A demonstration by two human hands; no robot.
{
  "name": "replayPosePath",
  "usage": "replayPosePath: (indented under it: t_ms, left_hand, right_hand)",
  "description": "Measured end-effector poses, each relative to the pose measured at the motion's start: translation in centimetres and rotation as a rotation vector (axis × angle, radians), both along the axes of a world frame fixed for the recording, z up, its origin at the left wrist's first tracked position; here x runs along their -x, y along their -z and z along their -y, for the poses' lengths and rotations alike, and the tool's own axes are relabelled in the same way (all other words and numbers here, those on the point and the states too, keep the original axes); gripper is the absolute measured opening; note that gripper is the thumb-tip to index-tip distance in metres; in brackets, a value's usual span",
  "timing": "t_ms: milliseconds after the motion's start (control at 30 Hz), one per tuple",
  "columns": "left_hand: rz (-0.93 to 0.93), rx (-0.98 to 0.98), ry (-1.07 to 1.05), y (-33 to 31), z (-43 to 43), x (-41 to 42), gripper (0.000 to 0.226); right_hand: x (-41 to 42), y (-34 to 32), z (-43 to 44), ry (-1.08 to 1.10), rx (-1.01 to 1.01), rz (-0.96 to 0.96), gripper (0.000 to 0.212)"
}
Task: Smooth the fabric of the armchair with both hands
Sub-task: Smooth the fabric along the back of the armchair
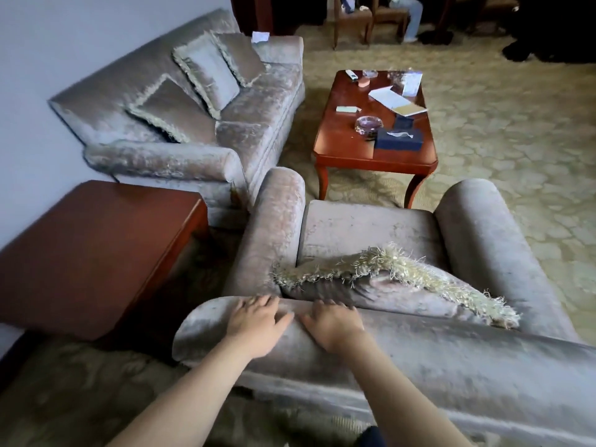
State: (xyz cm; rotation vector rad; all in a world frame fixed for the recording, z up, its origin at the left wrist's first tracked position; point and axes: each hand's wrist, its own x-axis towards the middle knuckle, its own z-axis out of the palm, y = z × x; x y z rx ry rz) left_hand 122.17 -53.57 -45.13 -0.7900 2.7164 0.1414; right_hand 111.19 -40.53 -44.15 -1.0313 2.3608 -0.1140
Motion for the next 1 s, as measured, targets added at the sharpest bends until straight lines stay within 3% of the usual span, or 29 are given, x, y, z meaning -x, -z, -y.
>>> replayPosePath:
  t_ms: [267, 467, 600, 833, 1000]
  left_hand:
    - [0.228, -0.138, 0.005, 0.3, 3.4, 2.5, 0.066]
    - [0.305, -0.208, -0.050, 1.1, 4.7, 3.9, 0.073]
    - [0.402, -0.251, -0.125, 1.9, 5.4, 5.0, 0.074]
    - [0.488, -0.257, -0.158, 3.3, 5.5, 6.7, 0.073]
    - [0.474, -0.311, -0.147, 2.6, 6.0, 9.2, 0.064]
  right_hand:
    - [0.4, 1.1, 2.1, -0.018, -0.080, 0.034, 0.062]
    - [2.2, 1.3, 4.7, -0.045, -0.156, 0.215, 0.068]
    - [3.3, 2.8, 5.6, -0.071, -0.115, 0.353, 0.050]
    - [4.6, 4.6, 6.0, -0.112, -0.146, 0.403, 0.049]
    - [6.3, 4.0, 6.4, 0.048, -0.074, 0.448, 0.046]
